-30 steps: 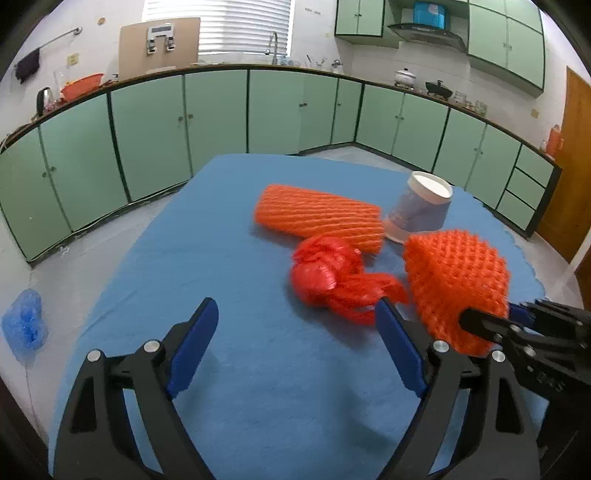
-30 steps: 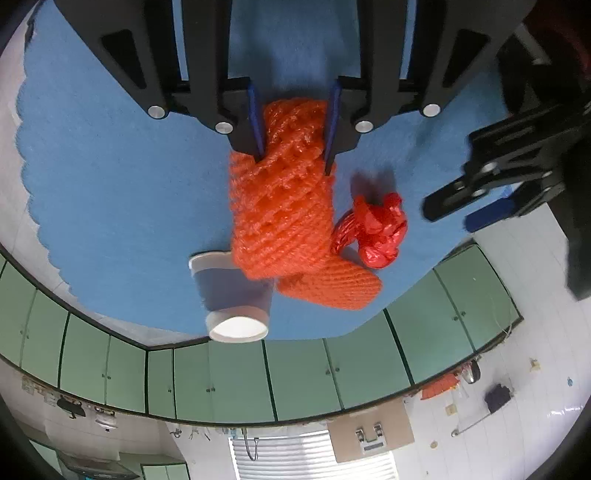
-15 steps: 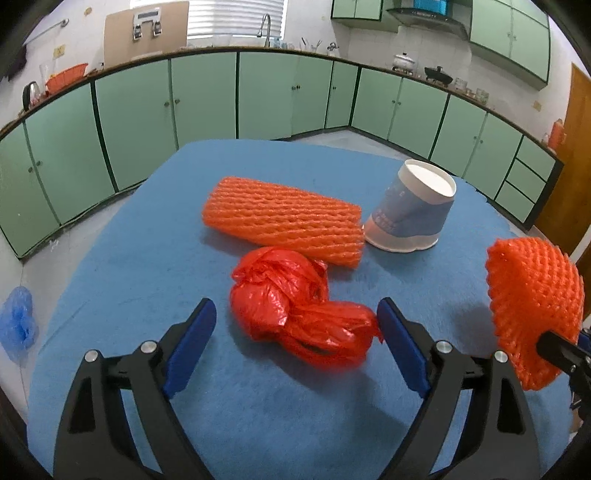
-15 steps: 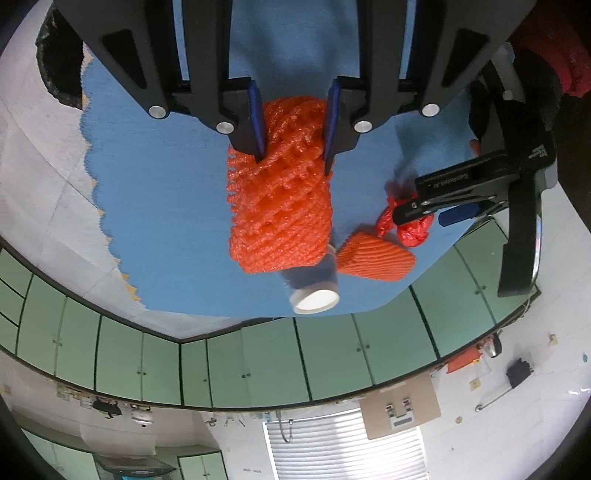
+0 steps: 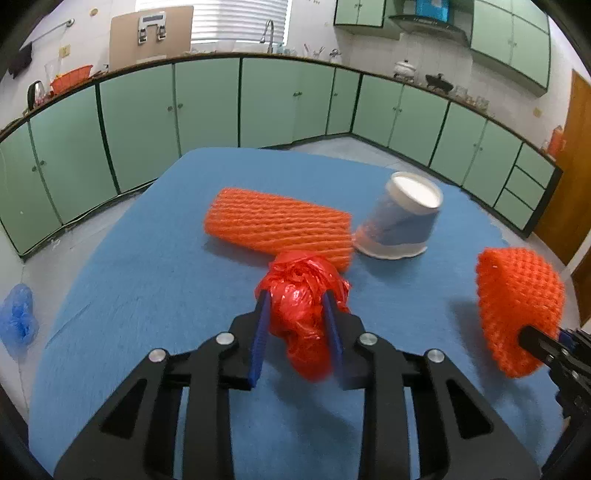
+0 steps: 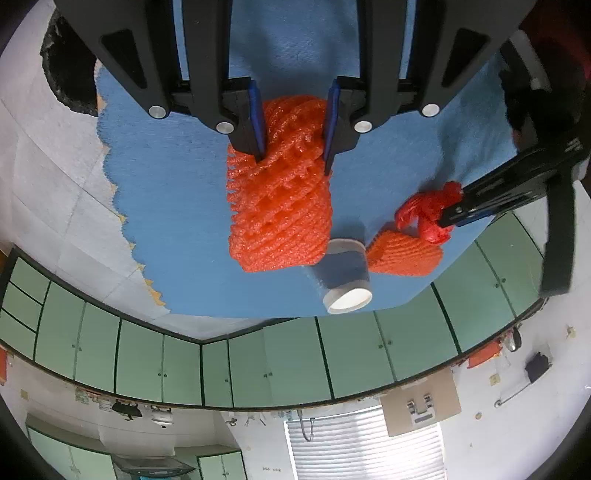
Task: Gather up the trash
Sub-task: 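Grasp the small red plastic bag with the left gripper while the right holds the net, then carry the red bag and orange net over the black bin and open both grippers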
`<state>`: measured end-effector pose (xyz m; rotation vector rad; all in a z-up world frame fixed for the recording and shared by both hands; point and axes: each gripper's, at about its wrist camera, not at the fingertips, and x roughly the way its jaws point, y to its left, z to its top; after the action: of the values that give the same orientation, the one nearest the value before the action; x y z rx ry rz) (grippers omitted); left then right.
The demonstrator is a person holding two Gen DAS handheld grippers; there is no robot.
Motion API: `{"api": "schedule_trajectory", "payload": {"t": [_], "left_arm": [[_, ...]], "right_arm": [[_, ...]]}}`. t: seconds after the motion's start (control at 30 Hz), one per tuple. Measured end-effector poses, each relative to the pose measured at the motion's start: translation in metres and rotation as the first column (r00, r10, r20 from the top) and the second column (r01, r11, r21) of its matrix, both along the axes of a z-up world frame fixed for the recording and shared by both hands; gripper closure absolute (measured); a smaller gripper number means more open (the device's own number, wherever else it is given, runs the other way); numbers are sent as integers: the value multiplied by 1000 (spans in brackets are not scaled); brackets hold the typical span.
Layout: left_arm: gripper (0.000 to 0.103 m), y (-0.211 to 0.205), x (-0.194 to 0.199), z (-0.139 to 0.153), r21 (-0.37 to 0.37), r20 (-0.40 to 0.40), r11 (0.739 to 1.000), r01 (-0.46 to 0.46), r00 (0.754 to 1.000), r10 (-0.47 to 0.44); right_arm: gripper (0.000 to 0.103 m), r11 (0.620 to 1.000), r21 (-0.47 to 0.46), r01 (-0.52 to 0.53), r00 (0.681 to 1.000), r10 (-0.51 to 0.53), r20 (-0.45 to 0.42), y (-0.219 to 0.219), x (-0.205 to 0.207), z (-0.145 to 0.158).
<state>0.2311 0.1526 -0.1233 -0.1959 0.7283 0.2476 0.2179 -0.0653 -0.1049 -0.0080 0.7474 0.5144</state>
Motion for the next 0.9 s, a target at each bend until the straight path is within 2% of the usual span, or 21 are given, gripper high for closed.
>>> {"api": "schedule_trajectory", "payload": {"t": [0.33, 0.57, 0.73, 0.9], "left_arm": [[79, -45, -34, 21, 4, 54, 994, 108, 993, -108], [79, -74, -43, 34, 17, 78, 985, 173, 982, -174], [79, -104, -48, 39, 19, 93, 971, 238, 967, -239], [79, -149, -50, 43, 25, 100, 942, 335, 937, -336]], "right_arm": [[76, 999, 8, 36, 999, -36, 21, -16, -8, 13], [76, 998, 24, 65, 997, -66, 45, -39, -18, 24], [76, 994, 36, 104, 993, -106, 59, -69, -30, 30], [76, 982, 42, 184, 980, -186, 64, -114, -45, 30]]}}
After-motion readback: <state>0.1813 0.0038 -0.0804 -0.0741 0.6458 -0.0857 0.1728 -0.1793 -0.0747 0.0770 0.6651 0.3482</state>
